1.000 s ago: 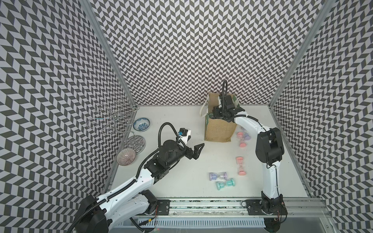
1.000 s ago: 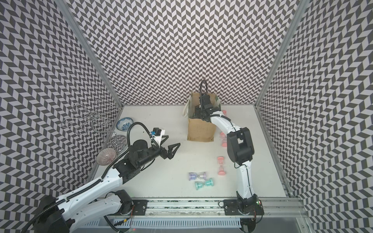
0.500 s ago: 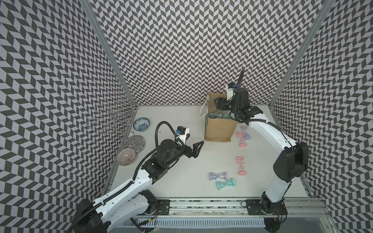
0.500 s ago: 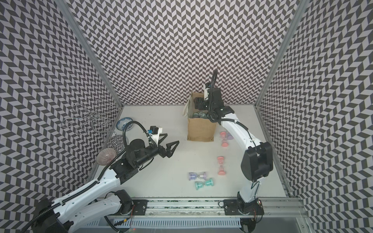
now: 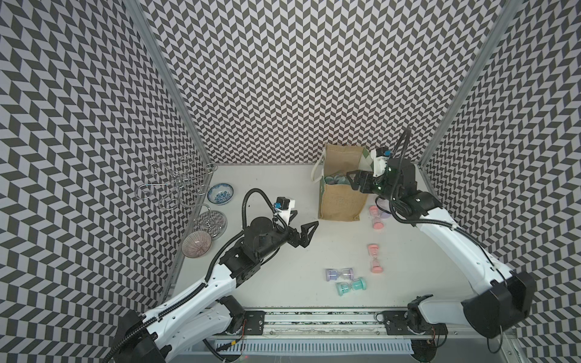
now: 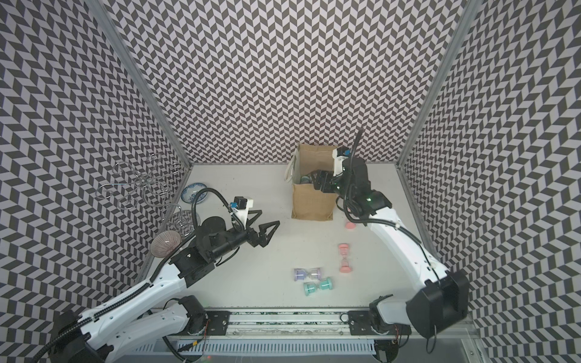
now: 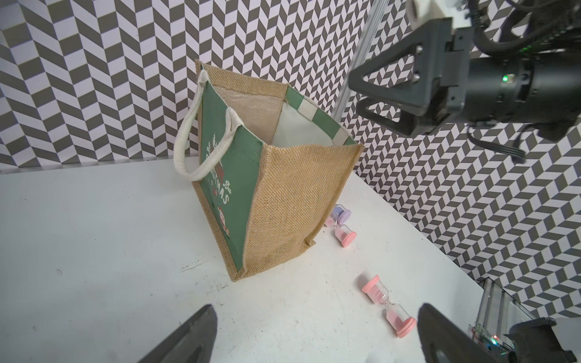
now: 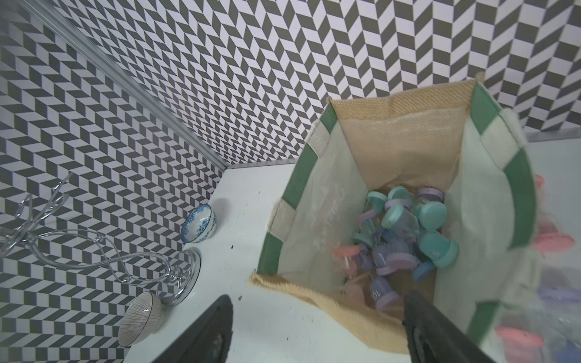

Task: Put the hourglass into the canvas bag
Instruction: Pick up the hourglass from the center of the board.

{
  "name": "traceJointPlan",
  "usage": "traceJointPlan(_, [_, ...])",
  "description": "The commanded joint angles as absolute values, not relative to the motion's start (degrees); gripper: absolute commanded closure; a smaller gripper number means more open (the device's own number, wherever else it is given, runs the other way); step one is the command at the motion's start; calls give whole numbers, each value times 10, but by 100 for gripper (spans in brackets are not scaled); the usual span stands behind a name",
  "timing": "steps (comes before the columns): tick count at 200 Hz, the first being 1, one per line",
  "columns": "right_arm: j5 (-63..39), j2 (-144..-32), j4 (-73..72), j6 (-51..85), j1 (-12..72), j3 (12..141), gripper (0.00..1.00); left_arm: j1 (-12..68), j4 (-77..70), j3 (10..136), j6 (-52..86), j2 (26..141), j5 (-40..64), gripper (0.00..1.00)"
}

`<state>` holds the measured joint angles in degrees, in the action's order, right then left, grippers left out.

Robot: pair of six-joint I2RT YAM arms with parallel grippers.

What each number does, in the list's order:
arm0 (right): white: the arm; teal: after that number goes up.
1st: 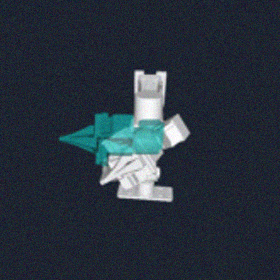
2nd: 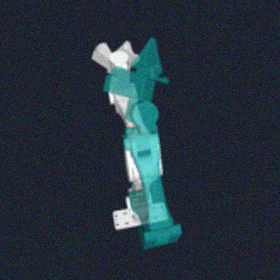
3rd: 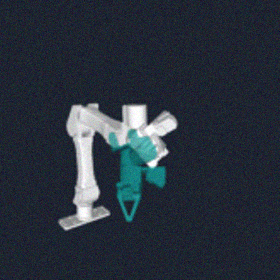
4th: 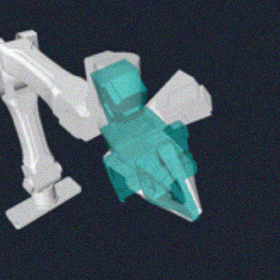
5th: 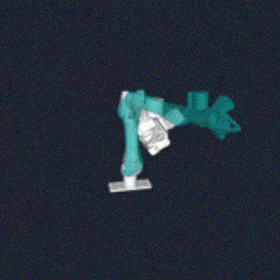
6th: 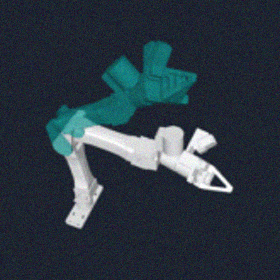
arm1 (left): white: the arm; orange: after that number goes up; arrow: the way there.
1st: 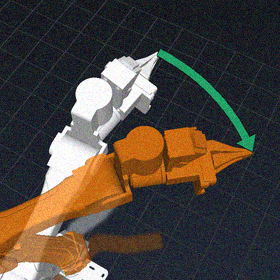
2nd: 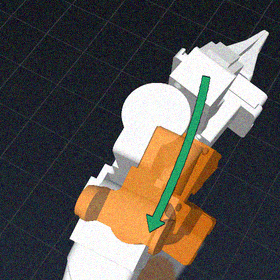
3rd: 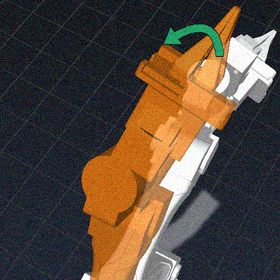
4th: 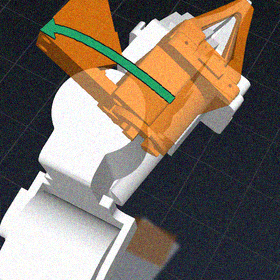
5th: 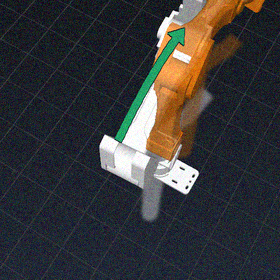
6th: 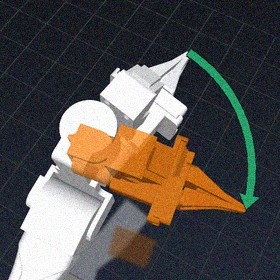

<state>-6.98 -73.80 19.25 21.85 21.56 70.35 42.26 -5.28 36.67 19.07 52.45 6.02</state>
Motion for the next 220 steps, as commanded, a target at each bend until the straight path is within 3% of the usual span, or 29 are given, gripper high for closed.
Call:
traceJointPlan(1, [-37,-675,207,237,214,664,16,432,-48,385,195,520,71,1])
traceJointPlan(79, [26,-573,323,289,222,514,16,462,-66,378,200,542,64,1])
traceJointPlan(141, [91,-606,318,367,300,415,14,481,-70,372,206,558,50,1])
traceJointPlan(220, [68,-661,247,388,321,332,14,490,-92,352,216,562,52,1])
